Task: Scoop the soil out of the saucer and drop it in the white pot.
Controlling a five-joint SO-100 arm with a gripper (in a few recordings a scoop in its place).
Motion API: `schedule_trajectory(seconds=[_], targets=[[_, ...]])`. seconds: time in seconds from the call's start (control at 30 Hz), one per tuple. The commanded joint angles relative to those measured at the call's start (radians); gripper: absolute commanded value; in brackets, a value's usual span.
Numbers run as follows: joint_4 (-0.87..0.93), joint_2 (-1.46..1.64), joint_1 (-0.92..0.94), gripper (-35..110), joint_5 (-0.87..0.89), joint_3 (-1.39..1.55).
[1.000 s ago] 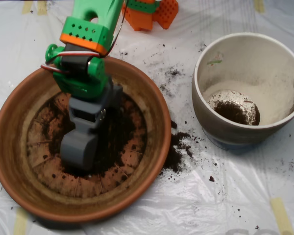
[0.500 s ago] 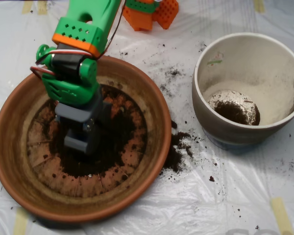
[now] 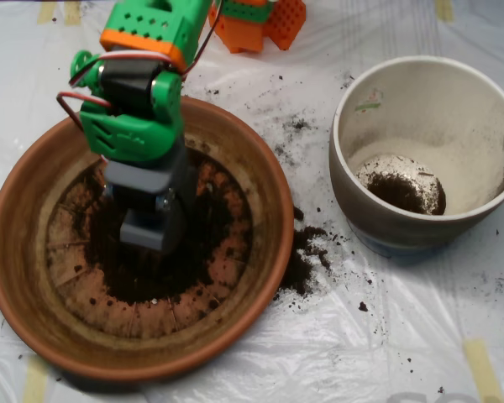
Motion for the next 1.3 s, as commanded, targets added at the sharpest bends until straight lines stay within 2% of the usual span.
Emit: schedule_trajectory(seconds=[0.0, 0.33, 0.63, 1.03, 1.27], targets=[[0.048, 0.215, -0.025, -1, -0.02, -0.086], [0.104, 0.499, -0.152, -1, -0.072, -0.06], [0.187, 0.67, -0.394, -1, -0.1, -0.058], [0.227, 0.686, -0.761, -1, -0.058, -0.06], [0.202, 0.617, -0.833, 0, -0.008, -0.074]])
